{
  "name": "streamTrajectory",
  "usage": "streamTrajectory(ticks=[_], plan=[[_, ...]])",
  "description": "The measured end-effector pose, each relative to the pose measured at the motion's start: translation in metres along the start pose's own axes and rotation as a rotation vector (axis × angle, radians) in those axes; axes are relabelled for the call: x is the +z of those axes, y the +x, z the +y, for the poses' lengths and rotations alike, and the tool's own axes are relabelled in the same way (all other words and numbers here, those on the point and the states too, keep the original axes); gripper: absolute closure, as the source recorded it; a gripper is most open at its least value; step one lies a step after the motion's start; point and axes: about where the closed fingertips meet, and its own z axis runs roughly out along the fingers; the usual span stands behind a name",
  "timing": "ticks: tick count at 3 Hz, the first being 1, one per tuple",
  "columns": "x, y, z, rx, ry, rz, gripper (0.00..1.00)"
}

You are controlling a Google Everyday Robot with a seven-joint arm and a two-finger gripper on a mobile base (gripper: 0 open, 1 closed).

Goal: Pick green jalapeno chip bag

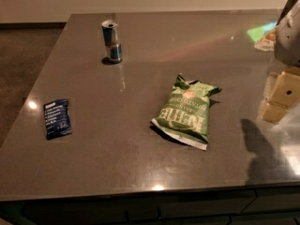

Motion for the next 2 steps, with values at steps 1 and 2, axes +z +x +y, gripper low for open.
streamTrajectory(ticks=[1, 2], plan=[[0.0000, 0.0000, 0.0000, 0.000, 0.000, 0.000, 0.00], [0.0061, -0.0097, -0.0068, -0.024, -0.006, -0.034, 0.00]])
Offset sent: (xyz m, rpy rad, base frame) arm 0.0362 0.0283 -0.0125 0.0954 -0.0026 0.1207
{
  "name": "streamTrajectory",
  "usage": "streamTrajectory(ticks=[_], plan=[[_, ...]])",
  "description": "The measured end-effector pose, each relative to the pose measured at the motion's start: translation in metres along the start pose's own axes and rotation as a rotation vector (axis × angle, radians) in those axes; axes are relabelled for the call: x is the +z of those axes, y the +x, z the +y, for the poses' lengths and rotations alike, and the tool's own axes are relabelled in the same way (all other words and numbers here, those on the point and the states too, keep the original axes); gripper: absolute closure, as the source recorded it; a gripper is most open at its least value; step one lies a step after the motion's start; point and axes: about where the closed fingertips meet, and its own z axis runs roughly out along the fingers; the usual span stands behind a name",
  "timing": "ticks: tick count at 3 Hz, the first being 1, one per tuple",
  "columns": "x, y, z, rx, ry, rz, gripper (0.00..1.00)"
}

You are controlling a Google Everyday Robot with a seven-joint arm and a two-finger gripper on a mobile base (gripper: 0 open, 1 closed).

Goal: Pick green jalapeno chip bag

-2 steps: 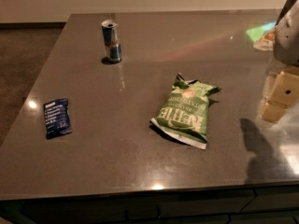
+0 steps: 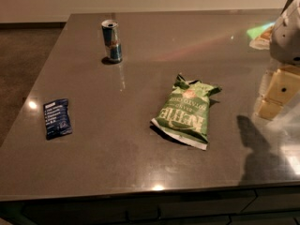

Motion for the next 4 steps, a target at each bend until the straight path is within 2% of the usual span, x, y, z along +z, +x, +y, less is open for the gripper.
streamTrajectory(ticks=[2, 4], plan=[[0.039, -0.038, -0.017, -0.105, -0.052, -0.105, 0.00], [0.091, -0.068, -0.019, -0.277, -0.142, -0.158, 0.00]])
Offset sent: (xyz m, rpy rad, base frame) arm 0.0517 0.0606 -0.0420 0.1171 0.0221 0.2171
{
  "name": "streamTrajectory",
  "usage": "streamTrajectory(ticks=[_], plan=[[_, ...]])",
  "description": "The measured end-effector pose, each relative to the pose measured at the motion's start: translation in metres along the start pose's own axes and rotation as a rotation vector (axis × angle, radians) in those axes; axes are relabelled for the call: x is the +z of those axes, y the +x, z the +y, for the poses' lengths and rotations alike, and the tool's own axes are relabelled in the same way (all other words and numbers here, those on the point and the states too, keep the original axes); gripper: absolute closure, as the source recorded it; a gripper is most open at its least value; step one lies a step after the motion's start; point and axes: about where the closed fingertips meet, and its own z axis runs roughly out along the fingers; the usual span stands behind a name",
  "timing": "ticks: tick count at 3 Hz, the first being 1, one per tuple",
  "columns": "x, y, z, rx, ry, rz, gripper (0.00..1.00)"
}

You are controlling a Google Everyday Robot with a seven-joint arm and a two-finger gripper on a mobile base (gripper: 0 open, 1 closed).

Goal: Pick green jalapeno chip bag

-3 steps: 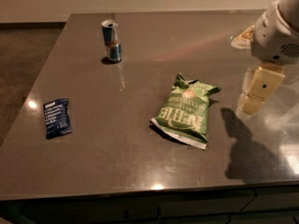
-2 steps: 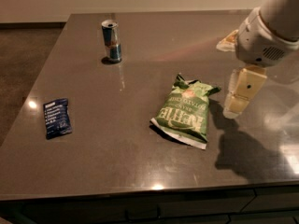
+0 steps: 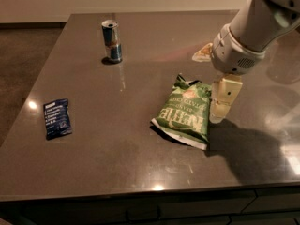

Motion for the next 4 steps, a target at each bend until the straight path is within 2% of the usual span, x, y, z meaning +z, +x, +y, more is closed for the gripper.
streamTrajectory(ticks=[2, 3, 4], plan=[[0.033, -0.006, 0.009, -0.121, -0.087, 0.029, 0.00], [0.049, -0.004, 0.015, -0.192, -0.124, 0.081, 0.25], [0.054, -0.002, 0.015, -0.224, -0.140, 0.112, 0.54]])
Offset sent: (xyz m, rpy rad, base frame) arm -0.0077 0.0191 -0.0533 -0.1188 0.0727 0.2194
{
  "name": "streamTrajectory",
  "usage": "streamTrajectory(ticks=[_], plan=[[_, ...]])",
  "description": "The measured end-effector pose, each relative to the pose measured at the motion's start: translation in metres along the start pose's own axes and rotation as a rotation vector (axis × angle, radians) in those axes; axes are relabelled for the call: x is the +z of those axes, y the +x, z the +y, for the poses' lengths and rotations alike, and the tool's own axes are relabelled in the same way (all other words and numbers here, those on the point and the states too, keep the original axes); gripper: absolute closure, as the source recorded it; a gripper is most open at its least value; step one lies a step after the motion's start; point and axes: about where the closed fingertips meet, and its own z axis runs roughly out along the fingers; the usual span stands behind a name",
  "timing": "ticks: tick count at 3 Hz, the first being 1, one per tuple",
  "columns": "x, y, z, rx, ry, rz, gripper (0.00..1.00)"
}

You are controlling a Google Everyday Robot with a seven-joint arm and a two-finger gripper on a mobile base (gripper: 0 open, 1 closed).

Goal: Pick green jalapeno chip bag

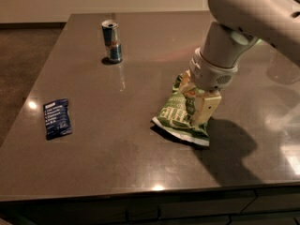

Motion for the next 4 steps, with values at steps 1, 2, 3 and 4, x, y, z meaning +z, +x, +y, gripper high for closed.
streamTrajectory(ticks=[1, 2, 3, 4], plan=[[-0.014, -0.011, -0.008, -0.014, 0.013, 0.001, 0.79], [-0.038, -0.029, -0.018, -0.015, 0.039, -0.036, 0.99], [-0.068, -0.046, -0.027, -0.015, 0.072, -0.081, 1.00], [-0.101, -0.059, -0.035, -0.020, 0.118, -0.134, 1.00]])
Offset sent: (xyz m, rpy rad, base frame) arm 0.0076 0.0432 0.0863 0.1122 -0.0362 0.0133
